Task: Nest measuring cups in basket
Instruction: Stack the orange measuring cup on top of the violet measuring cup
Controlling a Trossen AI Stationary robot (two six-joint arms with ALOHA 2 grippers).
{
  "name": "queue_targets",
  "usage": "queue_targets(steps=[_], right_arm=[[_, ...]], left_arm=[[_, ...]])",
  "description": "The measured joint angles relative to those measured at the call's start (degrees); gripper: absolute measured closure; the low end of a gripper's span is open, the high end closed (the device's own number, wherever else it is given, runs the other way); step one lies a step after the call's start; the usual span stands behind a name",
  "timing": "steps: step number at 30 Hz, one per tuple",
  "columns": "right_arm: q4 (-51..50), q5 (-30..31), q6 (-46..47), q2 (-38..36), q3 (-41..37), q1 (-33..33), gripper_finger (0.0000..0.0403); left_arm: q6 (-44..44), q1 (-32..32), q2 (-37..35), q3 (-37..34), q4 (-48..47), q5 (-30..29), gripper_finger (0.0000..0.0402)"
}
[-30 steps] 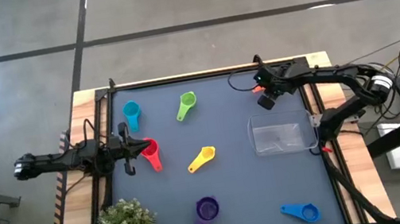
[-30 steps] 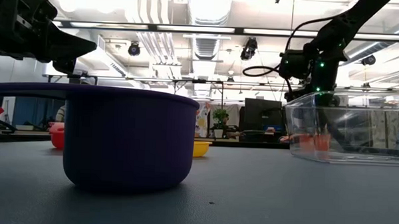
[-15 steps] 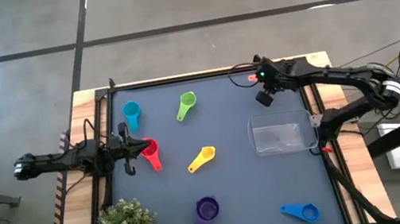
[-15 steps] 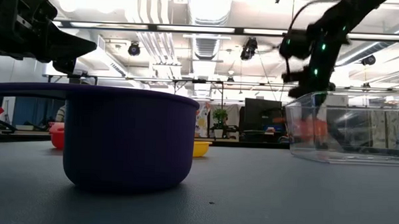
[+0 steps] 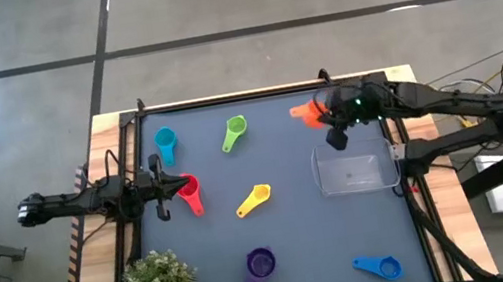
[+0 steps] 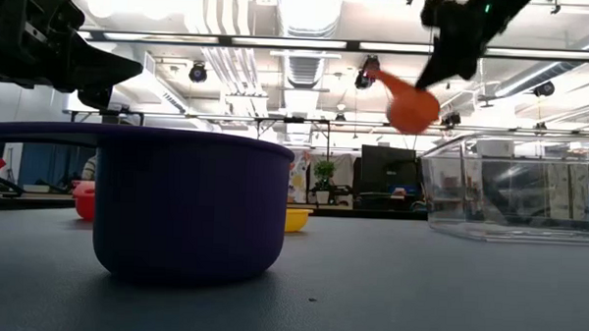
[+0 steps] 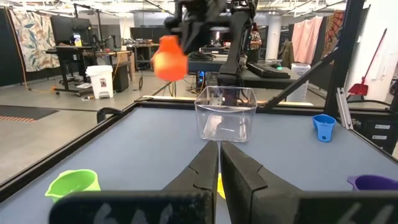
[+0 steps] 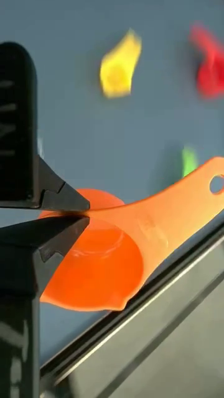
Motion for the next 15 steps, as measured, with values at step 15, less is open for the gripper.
queue_targets(steps=[15], right_arm=[[15.15, -0.25, 2.18, 10.38, 4.91, 31.63, 0.0394]], left_arm=[[0.00, 0.01, 0.00, 0.00, -0.02, 0.01, 0.0402]])
